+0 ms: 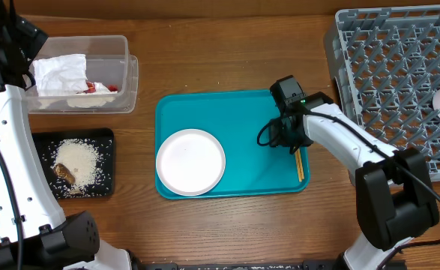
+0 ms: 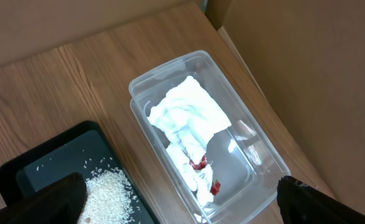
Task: Sort waste into correct bins and load items into the dishwasher
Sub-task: 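Grasp the wooden chopsticks on the tray's right edge with the right gripper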
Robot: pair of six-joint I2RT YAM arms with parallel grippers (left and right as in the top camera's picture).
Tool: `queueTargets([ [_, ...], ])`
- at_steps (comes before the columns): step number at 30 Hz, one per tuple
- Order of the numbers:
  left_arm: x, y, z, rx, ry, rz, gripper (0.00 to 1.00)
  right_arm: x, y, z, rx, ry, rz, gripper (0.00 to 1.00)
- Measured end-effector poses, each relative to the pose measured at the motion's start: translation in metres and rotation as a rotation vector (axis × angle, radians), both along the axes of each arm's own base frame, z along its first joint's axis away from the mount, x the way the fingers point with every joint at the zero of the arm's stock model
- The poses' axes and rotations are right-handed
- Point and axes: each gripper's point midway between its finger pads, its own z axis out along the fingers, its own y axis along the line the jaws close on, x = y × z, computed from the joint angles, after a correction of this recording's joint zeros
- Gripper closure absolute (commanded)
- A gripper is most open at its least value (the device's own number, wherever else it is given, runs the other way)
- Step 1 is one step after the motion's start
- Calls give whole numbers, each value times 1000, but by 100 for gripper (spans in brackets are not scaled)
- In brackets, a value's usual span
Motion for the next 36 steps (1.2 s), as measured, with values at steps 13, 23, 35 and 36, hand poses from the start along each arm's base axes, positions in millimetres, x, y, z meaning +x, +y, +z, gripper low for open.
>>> queueTargets([
  [13,0,0,0,0,0,0,0,10,-4,-2,-31,-39,-6,43],
  [23,0,0,0,0,0,0,0,12,-6,-12,-42,-50,-6,44],
  [35,0,0,0,0,0,0,0,10,-6,-25,-47,-27,-6,50],
  [36,0,0,0,0,0,0,0,10,-5,-25,-46,-27,-5,51],
])
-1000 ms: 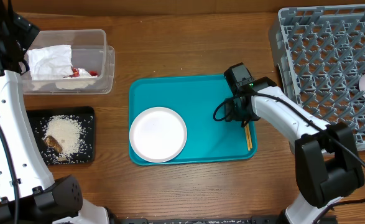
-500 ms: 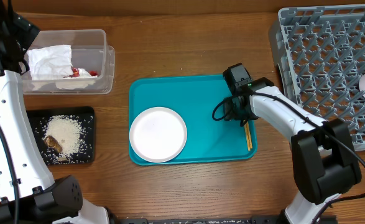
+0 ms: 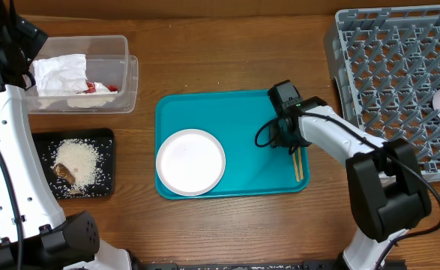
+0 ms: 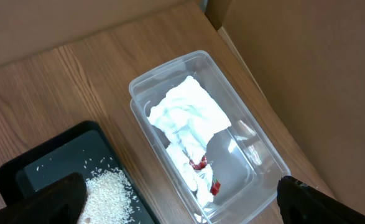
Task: Sort waste into correct bins and load items into the dishwasher
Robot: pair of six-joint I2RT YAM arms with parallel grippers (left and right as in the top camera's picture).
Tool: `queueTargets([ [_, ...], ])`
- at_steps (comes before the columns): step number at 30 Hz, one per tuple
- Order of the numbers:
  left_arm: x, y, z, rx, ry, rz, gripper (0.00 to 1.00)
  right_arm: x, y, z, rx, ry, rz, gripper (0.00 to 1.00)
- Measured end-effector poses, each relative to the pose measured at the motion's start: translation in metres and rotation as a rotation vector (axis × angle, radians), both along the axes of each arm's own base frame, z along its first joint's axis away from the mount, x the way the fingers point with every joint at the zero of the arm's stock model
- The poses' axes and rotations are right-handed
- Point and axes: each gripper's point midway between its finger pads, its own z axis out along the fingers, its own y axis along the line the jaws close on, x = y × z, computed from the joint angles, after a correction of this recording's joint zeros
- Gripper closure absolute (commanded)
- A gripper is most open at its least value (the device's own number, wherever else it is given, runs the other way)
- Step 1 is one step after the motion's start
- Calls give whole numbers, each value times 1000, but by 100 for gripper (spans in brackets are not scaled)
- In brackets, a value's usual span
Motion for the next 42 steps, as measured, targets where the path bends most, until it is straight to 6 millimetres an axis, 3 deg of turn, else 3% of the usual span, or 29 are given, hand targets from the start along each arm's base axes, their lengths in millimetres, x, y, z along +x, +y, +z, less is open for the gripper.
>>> queueTargets([
  [4,0,0,0,0,0,0,0,1,1,0,4,-2,-1,54],
  [7,0,0,0,0,0,0,0,1,2,0,7,-1,-2,73],
  [12,0,0,0,0,0,0,0,-1,4,-1,27,6,-33,96],
  [22,0,0,0,0,0,0,0,-7,9,12,62,100,-70,96],
  [24,0,0,0,0,0,0,0,4,9,28,77,87,-75,96],
  [27,0,0,0,0,0,0,0,37,-1,64,108,13,-86,96],
  [30,0,0,0,0,0,0,0,68,-30,104,122,-66,-103,96],
  [35,0,0,0,0,0,0,0,110,-121,170,122,-241,-217,96],
  [39,0,0,0,0,0,0,0,117,-195,196,131,-337,-303,96],
  [42,0,0,0,0,0,0,0,118,-226,200,144,-376,-310,96],
])
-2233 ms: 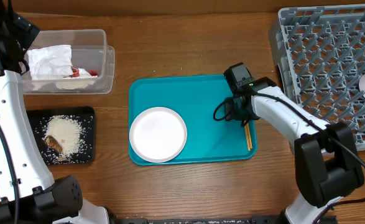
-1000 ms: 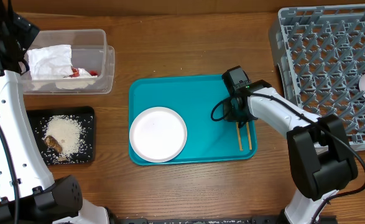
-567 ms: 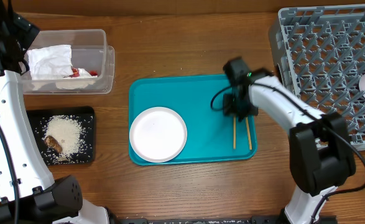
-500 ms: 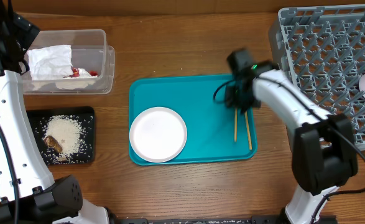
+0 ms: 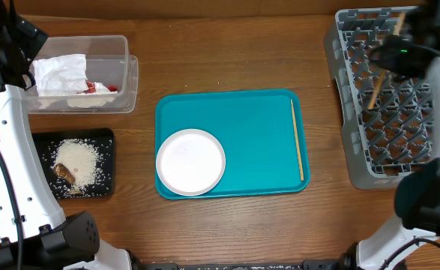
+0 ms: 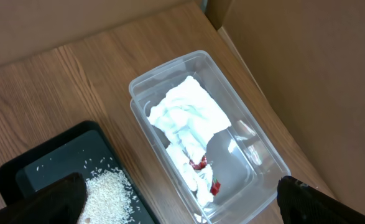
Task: Sort waste into correct bins and load items into the dishwasher
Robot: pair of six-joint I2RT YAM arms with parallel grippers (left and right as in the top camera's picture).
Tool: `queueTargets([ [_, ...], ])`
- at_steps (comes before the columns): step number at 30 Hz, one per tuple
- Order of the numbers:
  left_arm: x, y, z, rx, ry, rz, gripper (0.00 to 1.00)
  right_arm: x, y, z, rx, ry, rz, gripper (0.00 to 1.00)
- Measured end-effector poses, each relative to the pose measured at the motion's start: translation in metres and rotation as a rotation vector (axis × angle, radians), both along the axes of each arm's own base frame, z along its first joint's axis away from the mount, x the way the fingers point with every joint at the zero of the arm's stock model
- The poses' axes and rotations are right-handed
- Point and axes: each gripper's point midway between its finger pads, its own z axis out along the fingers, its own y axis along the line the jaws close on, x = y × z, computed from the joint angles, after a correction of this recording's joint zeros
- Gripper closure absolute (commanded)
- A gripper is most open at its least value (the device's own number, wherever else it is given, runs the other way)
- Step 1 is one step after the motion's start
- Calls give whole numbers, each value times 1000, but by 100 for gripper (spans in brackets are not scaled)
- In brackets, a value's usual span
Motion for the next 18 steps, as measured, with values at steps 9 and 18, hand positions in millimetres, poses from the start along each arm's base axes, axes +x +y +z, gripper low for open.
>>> queueTargets([
  [9,0,0,0,0,0,0,0,20,0,-4,-24,-78,180,96],
  [18,0,0,0,0,0,0,0,27,13,-72,0,57,285,96],
])
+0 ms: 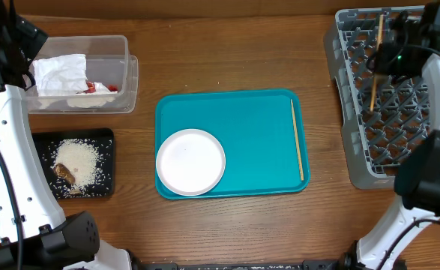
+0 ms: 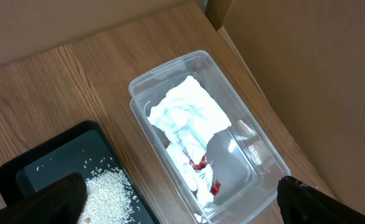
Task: Sort waste into correct bins and load items into the dishwasher
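Observation:
My right gripper (image 1: 387,57) is over the grey dish rack (image 1: 354,90) at the far right, shut on a wooden chopstick (image 1: 375,75) that points nearly straight along the rack's left part. A second chopstick (image 1: 297,139) lies along the right edge of the teal tray (image 1: 257,120). A white plate (image 1: 190,162) rests on the tray's left side. My left gripper (image 2: 179,200) hangs open high above the clear bin (image 2: 260,158), which holds crumpled white tissue (image 2: 188,115) and red scraps.
A black tray (image 1: 41,142) with rice and a brown scrap sits at the front left, below the clear bin (image 1: 130,79). The left arm stands along the table's left edge. A cardboard wall rises beyond the bin in the left wrist view.
The chopstick in my right gripper was slanted over the rack and now stands nearly straight along it, a little further left. The left arm has not moved.
My right gripper was down at the chopsticks on the tray's right edge, and stayed there at the second moment. Then it was over the dish rack holding one chopstick, the other left on the tray. Now that chopstick is straightened over the rack.

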Robot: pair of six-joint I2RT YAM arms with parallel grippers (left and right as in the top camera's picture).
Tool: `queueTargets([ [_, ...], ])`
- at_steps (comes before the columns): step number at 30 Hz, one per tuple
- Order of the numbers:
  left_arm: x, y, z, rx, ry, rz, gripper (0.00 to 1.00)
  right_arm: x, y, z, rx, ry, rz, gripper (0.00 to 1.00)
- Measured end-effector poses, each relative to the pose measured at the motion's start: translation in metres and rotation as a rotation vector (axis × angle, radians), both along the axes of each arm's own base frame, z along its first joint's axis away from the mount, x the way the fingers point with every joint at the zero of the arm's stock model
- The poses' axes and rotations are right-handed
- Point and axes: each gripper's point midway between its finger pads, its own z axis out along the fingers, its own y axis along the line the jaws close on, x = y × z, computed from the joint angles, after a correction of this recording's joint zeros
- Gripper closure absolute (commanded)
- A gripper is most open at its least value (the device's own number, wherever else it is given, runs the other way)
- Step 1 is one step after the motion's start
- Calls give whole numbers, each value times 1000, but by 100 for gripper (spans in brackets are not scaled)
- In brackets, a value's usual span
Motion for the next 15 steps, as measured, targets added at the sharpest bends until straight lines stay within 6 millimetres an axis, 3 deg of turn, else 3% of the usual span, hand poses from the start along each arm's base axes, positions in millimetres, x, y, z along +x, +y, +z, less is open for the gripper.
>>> queueTargets([
  [5,0,0,0,0,0,0,0,2,24,-14,-9,28,81,95],
  [10,0,0,0,0,0,0,0,2,43,-17,-66,54,105,41],
  [13,0,0,0,0,0,0,0,2,43,-19,-123,74,69,40],
  [15,0,0,0,0,0,0,0,-1,40,-20,-140,91,34,46],
])
